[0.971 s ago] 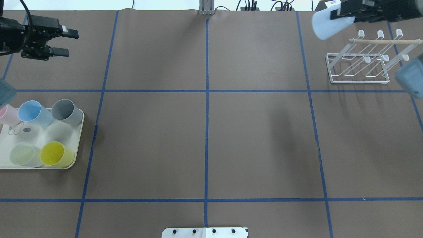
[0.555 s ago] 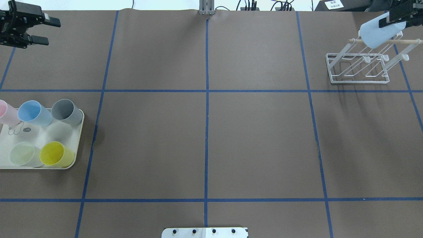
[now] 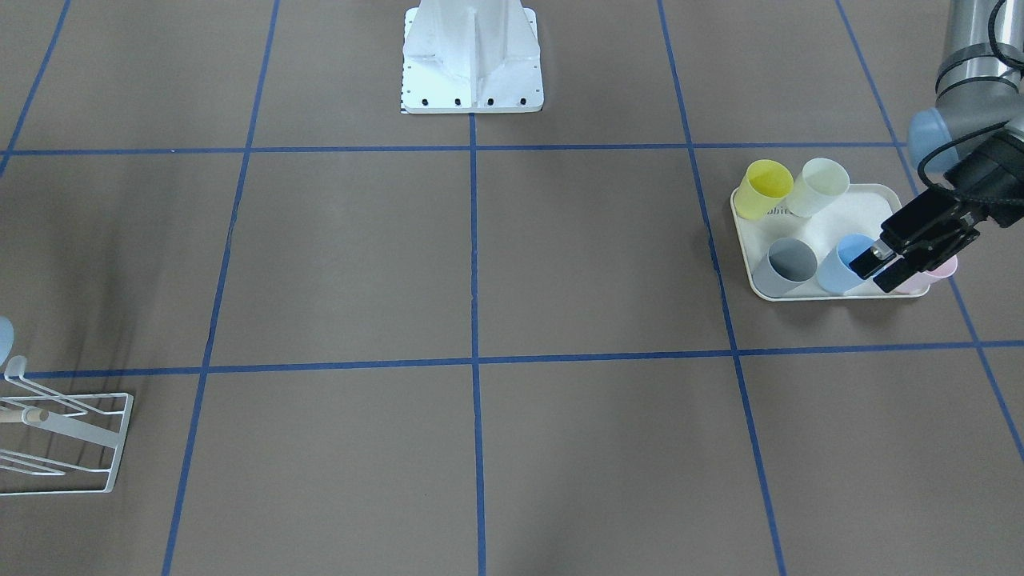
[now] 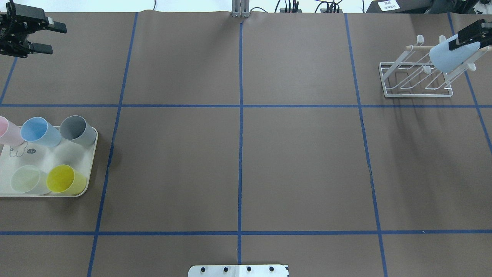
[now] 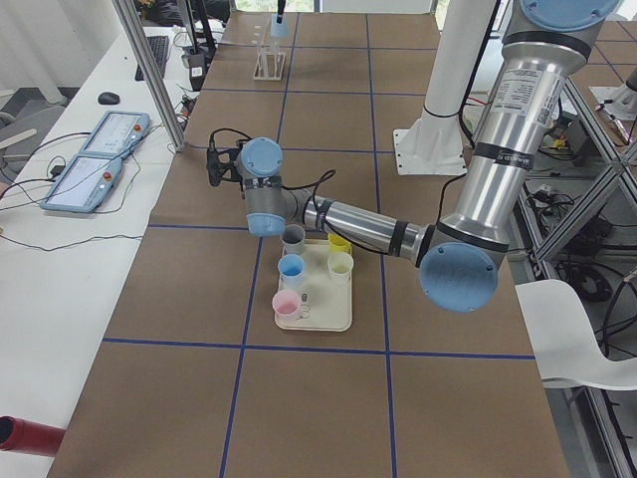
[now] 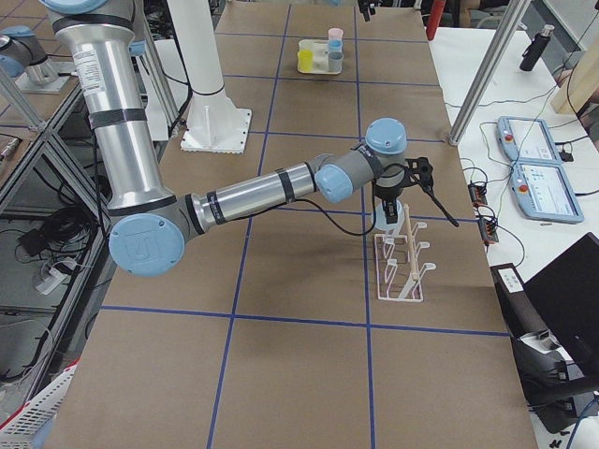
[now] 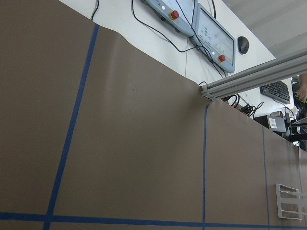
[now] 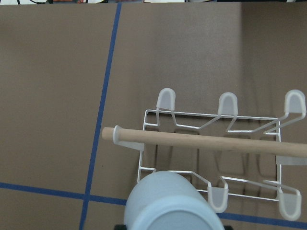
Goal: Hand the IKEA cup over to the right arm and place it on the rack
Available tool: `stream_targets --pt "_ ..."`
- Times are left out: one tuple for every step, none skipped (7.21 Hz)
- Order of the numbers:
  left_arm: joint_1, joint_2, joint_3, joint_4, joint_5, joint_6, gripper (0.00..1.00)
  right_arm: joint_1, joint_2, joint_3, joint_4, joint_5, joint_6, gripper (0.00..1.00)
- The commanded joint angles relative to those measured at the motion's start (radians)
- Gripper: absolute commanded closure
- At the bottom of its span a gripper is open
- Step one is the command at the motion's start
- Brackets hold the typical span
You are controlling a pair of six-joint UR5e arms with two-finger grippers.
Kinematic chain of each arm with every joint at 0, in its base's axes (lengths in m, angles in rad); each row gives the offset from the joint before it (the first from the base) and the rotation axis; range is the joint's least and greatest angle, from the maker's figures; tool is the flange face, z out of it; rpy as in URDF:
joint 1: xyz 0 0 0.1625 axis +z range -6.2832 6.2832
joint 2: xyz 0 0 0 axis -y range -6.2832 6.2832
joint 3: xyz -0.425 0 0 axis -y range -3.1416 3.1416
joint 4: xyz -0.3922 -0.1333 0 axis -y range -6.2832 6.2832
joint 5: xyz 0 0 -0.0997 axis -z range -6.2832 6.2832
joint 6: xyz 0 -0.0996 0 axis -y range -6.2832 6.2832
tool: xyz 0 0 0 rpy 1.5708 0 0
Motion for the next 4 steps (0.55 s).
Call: stream_targets --pt "0.000 0.001 0.001 0.000 -0.001 0.002 0.00 -0.016 0.003 -0.018 0.001 -0.001 -0.002 0.90" --pt "0.000 0.001 0.001 0.000 -0.001 0.000 0.00 -0.034 0.003 -0.020 0.003 -0.004 -0.002 0.90" --pt "0.000 0.001 0.001 0.000 -0.001 0.000 0.00 -0.044 0.004 -0.027 0.004 -0.004 -0.002 0.89" --pt "0.000 0.001 0.001 0.000 -0.001 0.000 0.00 -0.051 0.006 -0.041 0.006 -0.004 -0.002 0.89"
